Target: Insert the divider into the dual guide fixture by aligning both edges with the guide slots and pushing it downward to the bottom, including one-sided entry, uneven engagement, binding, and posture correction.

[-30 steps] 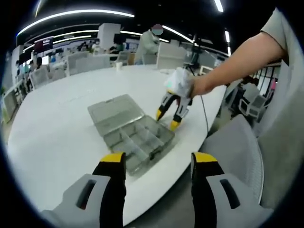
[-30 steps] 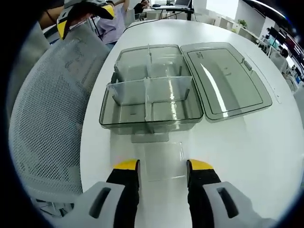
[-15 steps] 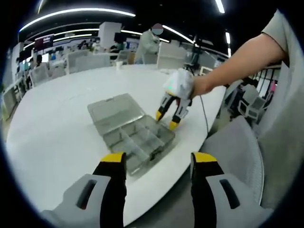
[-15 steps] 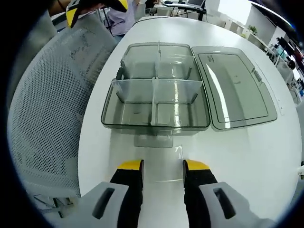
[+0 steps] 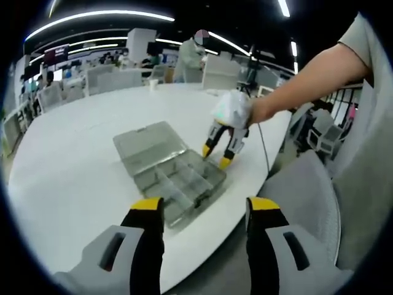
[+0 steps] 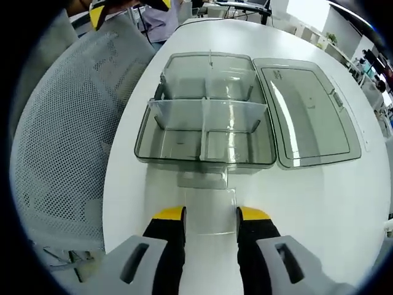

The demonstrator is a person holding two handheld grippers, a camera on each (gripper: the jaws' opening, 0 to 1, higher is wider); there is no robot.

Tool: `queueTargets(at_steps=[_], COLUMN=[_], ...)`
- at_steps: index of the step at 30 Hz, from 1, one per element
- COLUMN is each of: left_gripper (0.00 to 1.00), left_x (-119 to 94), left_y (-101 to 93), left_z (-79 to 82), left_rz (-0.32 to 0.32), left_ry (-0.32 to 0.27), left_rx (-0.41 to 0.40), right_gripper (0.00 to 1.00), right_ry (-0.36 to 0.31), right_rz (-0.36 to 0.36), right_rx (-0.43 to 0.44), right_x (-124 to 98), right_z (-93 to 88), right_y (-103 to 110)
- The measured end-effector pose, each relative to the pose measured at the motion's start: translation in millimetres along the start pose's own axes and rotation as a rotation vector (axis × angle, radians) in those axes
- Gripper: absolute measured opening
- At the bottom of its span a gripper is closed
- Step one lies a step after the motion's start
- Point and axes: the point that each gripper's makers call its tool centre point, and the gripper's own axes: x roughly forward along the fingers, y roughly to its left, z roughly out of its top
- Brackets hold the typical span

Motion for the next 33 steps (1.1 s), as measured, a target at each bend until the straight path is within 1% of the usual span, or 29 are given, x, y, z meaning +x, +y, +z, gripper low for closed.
queueTargets(at_steps=[4, 6, 14, 21, 27, 33], left_gripper=[0.52, 0.52, 0.52, 0.52, 0.51, 0.51], left_x=[2, 2, 5, 8, 11, 20], left_y=[-2.0, -3.2, -4.6, -4.6, -8.4, -9.8], left_z=[0.1, 0.4, 0.6, -2.9, 0.3, 0.2], left_rz=[-0.007, -0.010, -0.017, -0.020, -0.028, -0.046], left_ry=[0.002, 0.002, 0.000, 0.002, 0.002, 0.013], left_rx=[0.001, 0.004, 0.001, -0.017, -0.013, -0.018], right_gripper=[0.28, 0.28, 0.27, 0.27, 0.27, 0.27], right_ry=[0.014, 0.022, 0.035, 0.038, 0.041, 0.042], right_rz=[-0.001, -0.003, -0.004, -0.011, -0.014, -0.016], right_rx=[0.014, 0.005, 0.020, 0.042, 0.044, 0.057], right_x=[-1, -2, -5, -9, -12, -15], right_z=[-4.1, -5.5, -10.7, -15.7, -18.6, -22.1], right_y=[2, 3, 6, 7, 9, 11])
